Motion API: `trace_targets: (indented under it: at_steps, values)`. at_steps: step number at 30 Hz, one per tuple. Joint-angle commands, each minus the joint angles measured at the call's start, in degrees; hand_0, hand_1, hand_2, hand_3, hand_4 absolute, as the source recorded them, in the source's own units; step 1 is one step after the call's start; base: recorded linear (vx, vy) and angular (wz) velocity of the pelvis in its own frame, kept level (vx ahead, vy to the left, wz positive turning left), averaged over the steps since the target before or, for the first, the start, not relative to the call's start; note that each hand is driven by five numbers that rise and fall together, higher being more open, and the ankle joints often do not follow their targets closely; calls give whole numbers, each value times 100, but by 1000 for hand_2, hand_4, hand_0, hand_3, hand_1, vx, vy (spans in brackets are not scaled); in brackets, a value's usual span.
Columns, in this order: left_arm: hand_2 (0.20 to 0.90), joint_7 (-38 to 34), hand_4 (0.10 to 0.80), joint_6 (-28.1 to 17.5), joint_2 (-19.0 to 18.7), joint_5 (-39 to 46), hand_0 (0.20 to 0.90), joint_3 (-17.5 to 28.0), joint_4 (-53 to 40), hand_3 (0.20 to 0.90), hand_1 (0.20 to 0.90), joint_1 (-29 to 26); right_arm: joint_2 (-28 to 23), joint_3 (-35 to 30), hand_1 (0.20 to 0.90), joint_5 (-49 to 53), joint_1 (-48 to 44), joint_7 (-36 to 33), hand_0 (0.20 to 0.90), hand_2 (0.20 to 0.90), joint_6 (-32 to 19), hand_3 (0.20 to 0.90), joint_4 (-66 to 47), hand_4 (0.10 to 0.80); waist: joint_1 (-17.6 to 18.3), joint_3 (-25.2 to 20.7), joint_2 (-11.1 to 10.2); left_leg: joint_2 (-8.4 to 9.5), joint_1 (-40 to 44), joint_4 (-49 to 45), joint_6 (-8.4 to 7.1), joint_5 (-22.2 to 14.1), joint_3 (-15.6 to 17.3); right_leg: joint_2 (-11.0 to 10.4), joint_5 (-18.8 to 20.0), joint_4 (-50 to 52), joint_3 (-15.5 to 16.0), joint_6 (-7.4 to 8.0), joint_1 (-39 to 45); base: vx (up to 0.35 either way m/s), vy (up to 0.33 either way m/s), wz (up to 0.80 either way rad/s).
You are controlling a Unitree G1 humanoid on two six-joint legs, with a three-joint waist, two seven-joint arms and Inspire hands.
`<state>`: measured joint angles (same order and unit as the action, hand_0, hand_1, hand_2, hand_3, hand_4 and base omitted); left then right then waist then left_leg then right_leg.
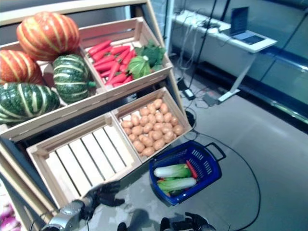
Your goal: Put vegetables into the basket
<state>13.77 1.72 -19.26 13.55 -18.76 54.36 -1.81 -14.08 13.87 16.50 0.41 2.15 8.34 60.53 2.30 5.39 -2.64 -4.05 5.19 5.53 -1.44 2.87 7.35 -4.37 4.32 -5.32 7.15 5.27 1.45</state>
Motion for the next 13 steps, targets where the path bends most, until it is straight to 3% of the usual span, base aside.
trace_targets:
  at_steps: [1, 13]
  values:
    - [900, -96, 800, -272, 104, -456, 900, 107, 245, 900, 900, -470, -179, 129, 900, -75, -206, -32, 900, 900, 43, 900, 225, 800, 6, 13, 95, -314, 87, -53, -296, -143, 10, -230, -53, 60, 7, 245, 399, 34, 23, -7]
    - [900, -207, 800, -256, 258, -701, 900, 79, 773, 900, 900, -414, -116, 291, 900, -253, -457, 50, 900, 900, 12, 900, 266, 800, -80, -71, 114, -288, 233, -53, -247, -242, -71, -241, -123, 32, -14, 242, 565, 15, 8, 0]
